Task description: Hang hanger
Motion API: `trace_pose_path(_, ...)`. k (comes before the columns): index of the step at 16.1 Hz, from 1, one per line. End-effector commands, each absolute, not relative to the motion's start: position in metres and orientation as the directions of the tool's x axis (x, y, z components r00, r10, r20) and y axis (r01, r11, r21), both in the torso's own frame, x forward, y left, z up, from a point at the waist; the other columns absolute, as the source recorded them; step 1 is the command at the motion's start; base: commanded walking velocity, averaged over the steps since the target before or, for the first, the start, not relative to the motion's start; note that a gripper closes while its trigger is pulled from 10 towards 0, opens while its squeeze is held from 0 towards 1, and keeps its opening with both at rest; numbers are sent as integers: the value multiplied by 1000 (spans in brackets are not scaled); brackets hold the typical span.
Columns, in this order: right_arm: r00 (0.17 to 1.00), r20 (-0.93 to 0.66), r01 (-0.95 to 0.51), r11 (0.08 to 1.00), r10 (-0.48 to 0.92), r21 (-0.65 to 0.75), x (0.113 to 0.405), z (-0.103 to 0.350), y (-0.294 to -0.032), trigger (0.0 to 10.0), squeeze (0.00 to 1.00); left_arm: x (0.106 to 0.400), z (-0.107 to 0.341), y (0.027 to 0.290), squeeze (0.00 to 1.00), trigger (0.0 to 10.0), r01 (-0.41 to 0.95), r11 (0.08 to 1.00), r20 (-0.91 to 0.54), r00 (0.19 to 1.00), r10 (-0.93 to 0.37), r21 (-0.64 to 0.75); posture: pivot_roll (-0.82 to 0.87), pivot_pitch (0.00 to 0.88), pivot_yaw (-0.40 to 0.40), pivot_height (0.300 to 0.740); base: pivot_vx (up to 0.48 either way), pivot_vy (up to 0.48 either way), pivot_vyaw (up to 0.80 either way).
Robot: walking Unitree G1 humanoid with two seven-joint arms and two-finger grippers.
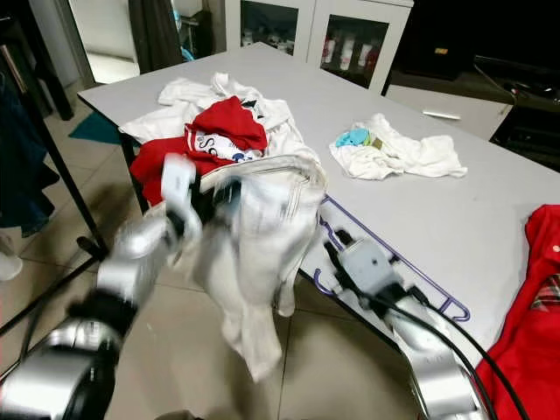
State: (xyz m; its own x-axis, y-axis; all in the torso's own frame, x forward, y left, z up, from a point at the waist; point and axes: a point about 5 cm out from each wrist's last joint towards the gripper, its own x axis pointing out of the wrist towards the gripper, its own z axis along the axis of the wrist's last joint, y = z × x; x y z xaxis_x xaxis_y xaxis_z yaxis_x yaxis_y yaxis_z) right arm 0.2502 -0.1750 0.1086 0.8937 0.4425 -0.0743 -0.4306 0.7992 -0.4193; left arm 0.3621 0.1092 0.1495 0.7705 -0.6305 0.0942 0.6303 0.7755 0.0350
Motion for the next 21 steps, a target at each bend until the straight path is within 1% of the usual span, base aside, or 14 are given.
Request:
trace_pose_path(1, 904, -54, -405, 806, 425, -431, 253, 114, -177, 10000, 0, 366, 163, 107, 0, 10000, 630, 774, 133, 763, -633, 72, -69, 0, -28, 740, 0, 0, 0)
trace_pose_path(3, 910, -27, -381, 810, 414, -446, 258, 122, -179, 10000, 0, 370, 167, 111, 0, 10000, 631, 767, 108, 759, -641, 115, -80, 0, -11, 740, 0, 0, 0)
trace_pose_path(5, 905, 7, -376, 811, 425, -448, 263, 137, -181, 10000, 0, 374, 165, 113, 0, 10000, 614, 776, 59, 778, -626, 143, -77, 0, -1, 740, 0, 0, 0)
trace_pose_path(7, 857, 10, -471, 792, 515, -389, 261, 147, -172, 10000, 0, 378, 163, 107, 0, 10000, 594, 795, 46, 797, -602, 121, -76, 0, 0, 740, 0, 0, 0)
trace_pose_path(8, 792, 26, -571, 754, 611, -324, 258, 158, -160, 10000, 0, 377, 163, 96, 0, 10000, 610, 786, 55, 786, -616, 103, -74, 0, 0, 740, 0, 0, 0)
trace_pose_path(11, 757, 42, -598, 718, 652, -358, 264, 170, -151, 10000, 0, 375, 160, 91, 0, 10000, 621, 777, 47, 778, -627, 102, -73, 0, 4, 740, 0, 0, 0)
trace_pose_path(12, 749, 39, -601, 704, 661, -379, 267, 173, -148, 10000, 39, 375, 159, 91, 0, 10000, 624, 774, 41, 775, -630, 102, -73, 0, 4, 740, 0, 0, 0)
trace_pose_path(13, 745, 32, -606, 695, 667, -387, 271, 174, -146, 10000, 988, 375, 157, 91, 0, 10000, 630, 769, 32, 771, -636, 105, -72, 0, 5, 740, 0, 0, 0)
trace_pose_path(15, 708, -61, -651, 617, 704, -443, 284, 175, -145, 10000, 1000, 371, 148, 91, 0, 10000, 658, 733, -21, 747, -665, 174, -53, 0, 0, 740, 0, 0, 0)
trace_pose_path(16, 703, -79, -656, 602, 706, -455, 286, 175, -146, 10000, 1000, 371, 147, 91, 0, 10000, 659, 730, -28, 746, -666, 182, -50, 0, 0, 740, 0, 0, 0)
trace_pose_path(18, 664, -149, -698, 536, 733, -474, 292, 177, -145, 10000, 996, 370, 144, 93, 0, 10000, 663, 723, -43, 742, -669, 196, -49, 0, 1, 740, 0, 0, 0)
trace_pose_path(19, 658, -158, -701, 522, 736, -485, 294, 178, -145, 10000, 859, 369, 143, 92, 0, 10000, 668, 716, -47, 737, -674, 202, -43, 0, 0, 740, 0, 0, 0)
trace_pose_path(20, 648, -184, -712, 502, 739, -491, 299, 181, -144, 10000, 639, 368, 142, 91, 0, 10000, 678, 702, -55, 727, -685, 219, -42, 0, -1, 740, 0, 0, 0)
trace_pose_path(21, 638, -201, -720, 484, 743, -497, 302, 181, -144, 10000, 584, 368, 142, 91, 0, 10000, 680, 698, -57, 724, -688, 225, -40, 0, -2, 740, 0, 0, 0)
